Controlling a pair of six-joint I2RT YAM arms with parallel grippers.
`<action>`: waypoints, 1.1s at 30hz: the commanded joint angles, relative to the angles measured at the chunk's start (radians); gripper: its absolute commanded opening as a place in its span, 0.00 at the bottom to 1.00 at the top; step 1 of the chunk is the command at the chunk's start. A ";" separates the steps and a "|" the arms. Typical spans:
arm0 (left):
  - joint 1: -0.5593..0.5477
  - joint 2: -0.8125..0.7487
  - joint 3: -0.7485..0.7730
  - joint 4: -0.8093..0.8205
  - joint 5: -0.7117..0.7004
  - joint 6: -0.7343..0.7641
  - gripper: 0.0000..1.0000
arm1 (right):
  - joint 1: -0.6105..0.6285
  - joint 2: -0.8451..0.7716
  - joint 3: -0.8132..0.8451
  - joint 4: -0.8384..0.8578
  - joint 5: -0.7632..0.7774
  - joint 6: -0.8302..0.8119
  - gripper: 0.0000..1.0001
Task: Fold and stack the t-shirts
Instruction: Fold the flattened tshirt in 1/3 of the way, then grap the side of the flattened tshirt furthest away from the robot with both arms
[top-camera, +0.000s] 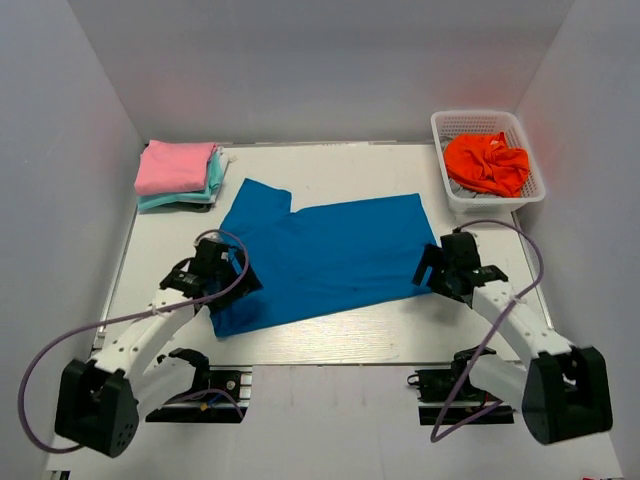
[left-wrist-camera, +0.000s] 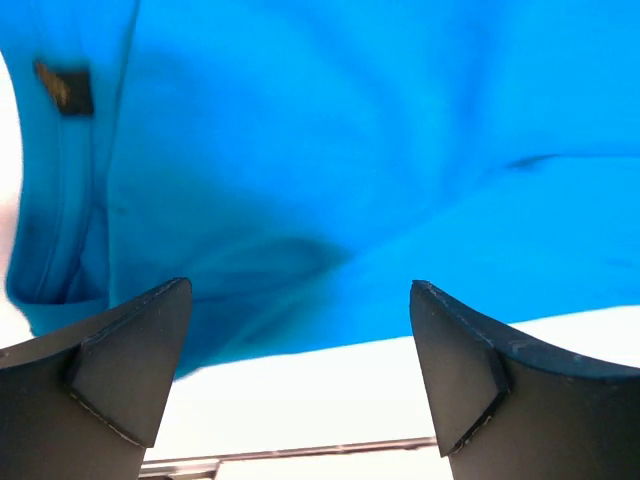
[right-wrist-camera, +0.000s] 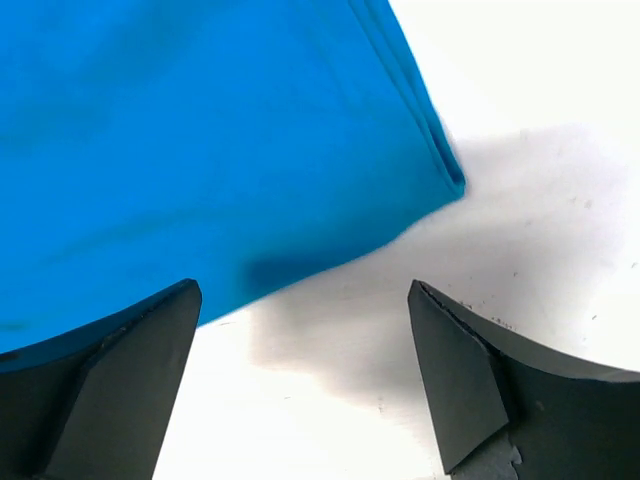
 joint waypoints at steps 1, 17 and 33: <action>-0.002 -0.081 0.117 0.004 -0.018 0.042 1.00 | 0.007 -0.089 0.049 -0.002 0.006 -0.047 0.90; 0.051 0.779 0.958 0.173 -0.400 0.320 0.98 | 0.000 0.461 0.616 0.126 0.050 -0.101 0.90; 0.138 1.404 1.547 0.125 -0.391 0.434 0.81 | -0.023 0.768 0.856 0.053 0.128 -0.151 0.90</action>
